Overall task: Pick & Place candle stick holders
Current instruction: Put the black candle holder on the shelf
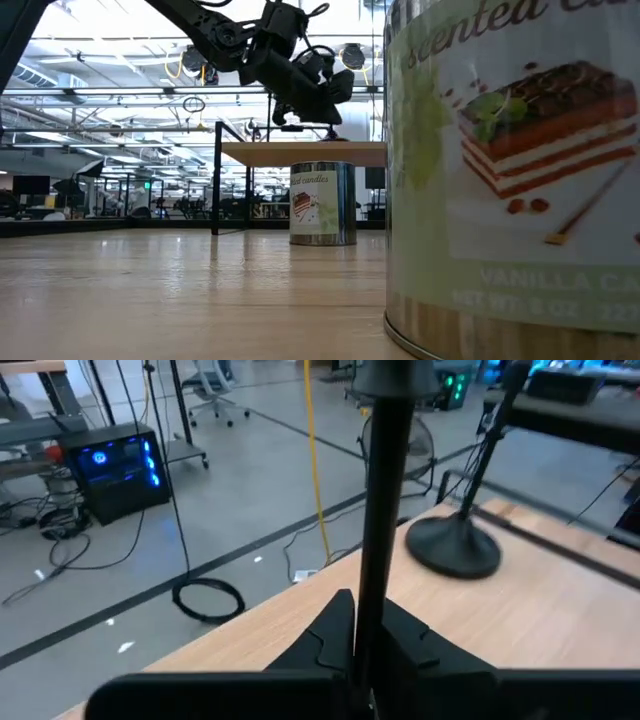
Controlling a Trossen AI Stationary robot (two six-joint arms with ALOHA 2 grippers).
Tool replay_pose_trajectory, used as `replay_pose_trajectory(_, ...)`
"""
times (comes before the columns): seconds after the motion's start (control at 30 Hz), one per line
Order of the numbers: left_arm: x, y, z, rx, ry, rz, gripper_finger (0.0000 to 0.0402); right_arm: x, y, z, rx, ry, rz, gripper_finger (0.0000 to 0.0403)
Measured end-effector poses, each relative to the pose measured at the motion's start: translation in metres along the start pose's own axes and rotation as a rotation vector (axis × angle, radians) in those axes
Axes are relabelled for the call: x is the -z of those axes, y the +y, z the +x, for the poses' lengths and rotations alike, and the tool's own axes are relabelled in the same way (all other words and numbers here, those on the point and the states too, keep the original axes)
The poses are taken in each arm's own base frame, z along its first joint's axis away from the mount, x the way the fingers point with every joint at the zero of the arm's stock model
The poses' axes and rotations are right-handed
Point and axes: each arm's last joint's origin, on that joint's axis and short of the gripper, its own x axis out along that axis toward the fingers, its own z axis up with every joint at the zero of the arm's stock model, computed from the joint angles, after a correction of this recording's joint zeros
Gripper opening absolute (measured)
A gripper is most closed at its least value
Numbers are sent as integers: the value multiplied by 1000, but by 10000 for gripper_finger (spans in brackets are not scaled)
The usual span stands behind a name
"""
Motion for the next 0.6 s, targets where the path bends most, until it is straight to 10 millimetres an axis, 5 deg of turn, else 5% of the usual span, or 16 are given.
replay_pose_trajectory(0.6,1,3,11,-49,-95,-26,9,0,0,0,1,-3,0,228)
